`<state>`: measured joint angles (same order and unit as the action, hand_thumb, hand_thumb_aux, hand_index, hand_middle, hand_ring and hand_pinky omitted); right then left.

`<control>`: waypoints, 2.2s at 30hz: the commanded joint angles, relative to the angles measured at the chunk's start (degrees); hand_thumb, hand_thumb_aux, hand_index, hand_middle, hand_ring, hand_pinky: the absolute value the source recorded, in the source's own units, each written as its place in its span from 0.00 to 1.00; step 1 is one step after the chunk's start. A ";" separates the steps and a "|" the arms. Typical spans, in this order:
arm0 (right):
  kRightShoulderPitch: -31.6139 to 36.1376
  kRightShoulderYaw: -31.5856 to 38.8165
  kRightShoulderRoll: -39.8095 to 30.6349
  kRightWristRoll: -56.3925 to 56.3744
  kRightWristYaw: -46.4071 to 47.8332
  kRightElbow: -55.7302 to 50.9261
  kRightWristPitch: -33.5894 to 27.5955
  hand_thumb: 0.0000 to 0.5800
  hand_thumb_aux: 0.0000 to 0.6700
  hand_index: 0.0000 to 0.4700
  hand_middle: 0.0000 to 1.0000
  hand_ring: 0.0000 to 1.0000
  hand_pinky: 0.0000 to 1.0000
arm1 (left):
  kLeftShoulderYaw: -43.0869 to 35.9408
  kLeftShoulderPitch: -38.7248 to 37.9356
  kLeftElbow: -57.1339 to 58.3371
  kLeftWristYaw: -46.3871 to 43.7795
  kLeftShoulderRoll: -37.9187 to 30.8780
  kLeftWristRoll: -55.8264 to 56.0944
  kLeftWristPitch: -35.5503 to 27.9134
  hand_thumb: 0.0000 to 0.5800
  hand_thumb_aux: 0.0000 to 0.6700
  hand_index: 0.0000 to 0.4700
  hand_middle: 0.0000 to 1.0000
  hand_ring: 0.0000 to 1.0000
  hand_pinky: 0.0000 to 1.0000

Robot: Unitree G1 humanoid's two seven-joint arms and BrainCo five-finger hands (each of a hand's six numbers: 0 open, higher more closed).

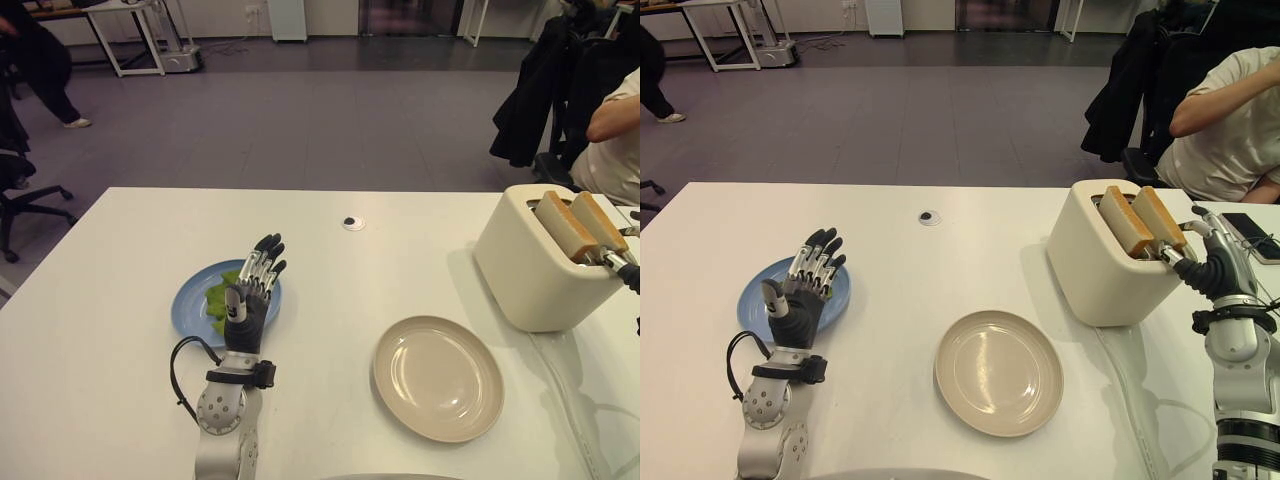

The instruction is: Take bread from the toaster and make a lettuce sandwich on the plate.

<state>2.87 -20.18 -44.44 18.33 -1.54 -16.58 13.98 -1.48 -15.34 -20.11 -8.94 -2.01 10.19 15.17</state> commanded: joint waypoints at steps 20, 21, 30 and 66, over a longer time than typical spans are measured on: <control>4.55 6.90 1.02 1.72 -2.80 0.85 -2.35 1.00 1.00 1.00 0.00 0.00 0.00 | 0.29 -0.81 -0.21 0.76 0.26 -0.44 0.55 0.00 0.00 0.00 0.00 0.00 0.00; 4.68 6.69 1.08 1.31 -2.80 1.04 -2.34 1.00 1.00 1.00 0.00 0.00 0.00 | 0.30 -0.82 -0.19 0.79 0.24 -0.42 0.60 0.00 0.00 0.00 0.00 0.00 0.00; 8.86 -4.86 3.86 -15.35 -0.47 13.75 -7.04 1.00 1.00 1.00 0.00 0.00 0.00 | 0.24 -0.48 0.31 0.80 0.10 -0.35 0.83 0.00 0.00 0.00 0.00 0.00 0.00; -25.49 15.18 1.68 -30.54 39.92 43.21 -25.41 1.00 1.00 1.00 0.00 0.00 0.00 | 0.44 -0.82 -1.70 0.75 -0.61 0.21 -0.80 0.00 0.00 0.00 0.00 0.00 0.00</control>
<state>-21.09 -6.75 -42.87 -14.44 37.30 27.29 -12.93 -1.47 -15.84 -21.49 -8.07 -2.43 10.26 15.07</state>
